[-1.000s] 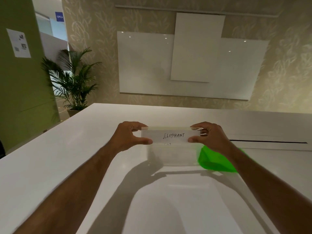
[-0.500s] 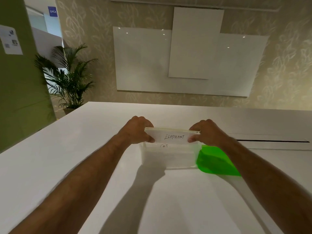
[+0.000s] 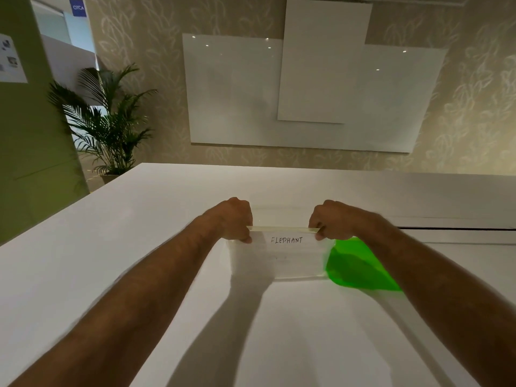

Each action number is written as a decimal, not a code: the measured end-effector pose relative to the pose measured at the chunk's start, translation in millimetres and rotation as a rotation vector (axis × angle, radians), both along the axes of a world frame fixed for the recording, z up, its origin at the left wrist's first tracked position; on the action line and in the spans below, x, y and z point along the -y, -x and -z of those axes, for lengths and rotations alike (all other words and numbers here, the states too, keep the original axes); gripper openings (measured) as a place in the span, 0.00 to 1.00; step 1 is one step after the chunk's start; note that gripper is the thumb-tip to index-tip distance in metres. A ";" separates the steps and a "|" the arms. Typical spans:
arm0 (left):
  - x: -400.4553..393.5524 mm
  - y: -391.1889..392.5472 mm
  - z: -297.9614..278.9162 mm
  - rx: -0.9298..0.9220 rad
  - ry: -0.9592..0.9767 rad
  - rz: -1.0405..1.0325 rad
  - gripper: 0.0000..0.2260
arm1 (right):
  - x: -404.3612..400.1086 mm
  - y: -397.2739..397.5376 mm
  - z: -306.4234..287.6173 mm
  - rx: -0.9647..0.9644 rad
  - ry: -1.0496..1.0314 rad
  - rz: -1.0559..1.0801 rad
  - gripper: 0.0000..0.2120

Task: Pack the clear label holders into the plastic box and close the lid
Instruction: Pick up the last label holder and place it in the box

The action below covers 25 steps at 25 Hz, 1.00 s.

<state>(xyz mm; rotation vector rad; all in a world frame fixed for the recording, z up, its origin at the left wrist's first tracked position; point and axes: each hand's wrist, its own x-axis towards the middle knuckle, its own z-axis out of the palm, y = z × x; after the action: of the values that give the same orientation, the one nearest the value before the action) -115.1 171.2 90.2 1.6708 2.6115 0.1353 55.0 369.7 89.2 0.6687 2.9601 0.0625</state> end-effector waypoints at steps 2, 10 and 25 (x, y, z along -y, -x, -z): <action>-2.0 -2.4 1.8 -0.024 0.038 0.005 0.14 | 1.3 1.3 0.6 0.028 0.009 0.000 0.14; -11.6 3.1 10.7 -0.042 0.128 0.050 0.11 | 1.7 9.9 9.8 0.070 -0.062 -0.027 0.12; -20.3 -4.4 10.6 -0.087 0.228 0.039 0.06 | -1.7 6.2 16.6 -0.041 0.130 0.031 0.10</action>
<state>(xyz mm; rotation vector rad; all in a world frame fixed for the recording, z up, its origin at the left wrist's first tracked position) -110.7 191.5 79.6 1.6809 2.5366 -0.2327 48.8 371.4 72.7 0.7055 2.9595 -0.1465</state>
